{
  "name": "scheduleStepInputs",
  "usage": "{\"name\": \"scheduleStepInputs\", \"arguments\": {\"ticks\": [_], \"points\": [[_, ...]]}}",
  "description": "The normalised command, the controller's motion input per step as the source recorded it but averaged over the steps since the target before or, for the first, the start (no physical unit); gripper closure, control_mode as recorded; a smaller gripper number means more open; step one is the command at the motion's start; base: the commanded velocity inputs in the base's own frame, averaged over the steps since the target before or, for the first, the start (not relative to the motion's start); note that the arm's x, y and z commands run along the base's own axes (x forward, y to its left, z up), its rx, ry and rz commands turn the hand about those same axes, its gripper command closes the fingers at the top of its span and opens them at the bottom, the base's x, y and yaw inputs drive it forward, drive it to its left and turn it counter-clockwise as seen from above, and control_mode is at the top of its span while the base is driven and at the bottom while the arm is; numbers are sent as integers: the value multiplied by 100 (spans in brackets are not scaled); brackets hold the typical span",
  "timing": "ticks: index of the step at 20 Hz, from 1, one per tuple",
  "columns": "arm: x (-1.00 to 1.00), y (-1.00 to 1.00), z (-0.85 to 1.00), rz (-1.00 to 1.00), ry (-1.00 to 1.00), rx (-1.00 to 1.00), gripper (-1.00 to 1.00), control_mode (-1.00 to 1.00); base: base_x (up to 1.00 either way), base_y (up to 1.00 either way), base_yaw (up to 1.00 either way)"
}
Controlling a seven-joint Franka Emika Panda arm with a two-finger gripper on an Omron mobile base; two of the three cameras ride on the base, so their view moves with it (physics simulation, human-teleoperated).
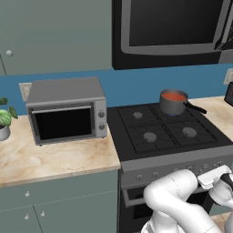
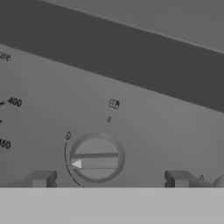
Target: Wait until the marinara sauce is simmered to a deep red color and then turn off the stove.
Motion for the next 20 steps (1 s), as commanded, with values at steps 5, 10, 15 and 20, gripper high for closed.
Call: {"name": "scheduleStepInputs", "arguments": {"ticks": [5, 10, 15, 20], "points": [[0, 3, 0, 0, 0, -9, -100, -100, 0, 0, 0], [0, 11, 0, 0, 0, -5, -100, -100, 0, 0, 0], [0, 11, 0, 0, 0, -6, -100, -100, 0, 0, 0], [0, 4, 0, 0, 0, -5, -100, -100, 0, 0, 0]]}}
